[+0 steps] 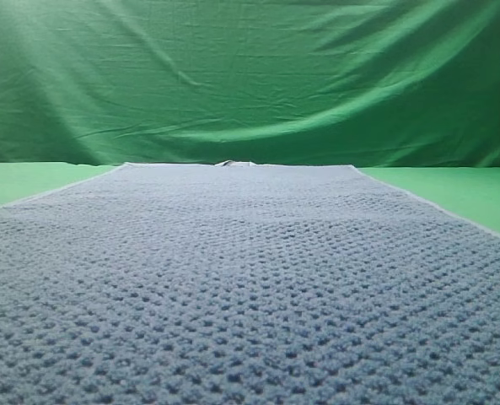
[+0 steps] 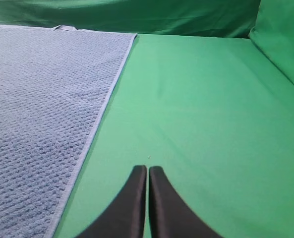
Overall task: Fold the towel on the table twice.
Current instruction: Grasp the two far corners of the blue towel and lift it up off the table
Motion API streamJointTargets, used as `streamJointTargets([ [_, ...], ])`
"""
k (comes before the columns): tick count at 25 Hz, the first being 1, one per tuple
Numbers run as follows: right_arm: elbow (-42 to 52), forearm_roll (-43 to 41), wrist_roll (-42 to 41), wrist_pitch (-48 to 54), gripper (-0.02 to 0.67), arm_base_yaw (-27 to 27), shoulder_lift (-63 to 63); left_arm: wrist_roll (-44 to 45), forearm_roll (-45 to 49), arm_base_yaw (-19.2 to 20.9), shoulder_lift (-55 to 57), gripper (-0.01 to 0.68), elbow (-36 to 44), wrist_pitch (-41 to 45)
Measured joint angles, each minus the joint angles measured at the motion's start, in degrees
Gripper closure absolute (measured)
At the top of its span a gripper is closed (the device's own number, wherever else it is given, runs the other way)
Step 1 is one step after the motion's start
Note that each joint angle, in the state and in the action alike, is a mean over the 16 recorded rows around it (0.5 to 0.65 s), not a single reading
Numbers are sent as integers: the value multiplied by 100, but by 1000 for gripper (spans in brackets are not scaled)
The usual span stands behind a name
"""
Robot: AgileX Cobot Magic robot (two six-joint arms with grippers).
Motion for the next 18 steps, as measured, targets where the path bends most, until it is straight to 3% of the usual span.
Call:
streamJointTargets([
  [18, -16, 1361, -1, -1865, 649, 0, 0, 76, -2240, 0, 0, 673, -46, -1573],
])
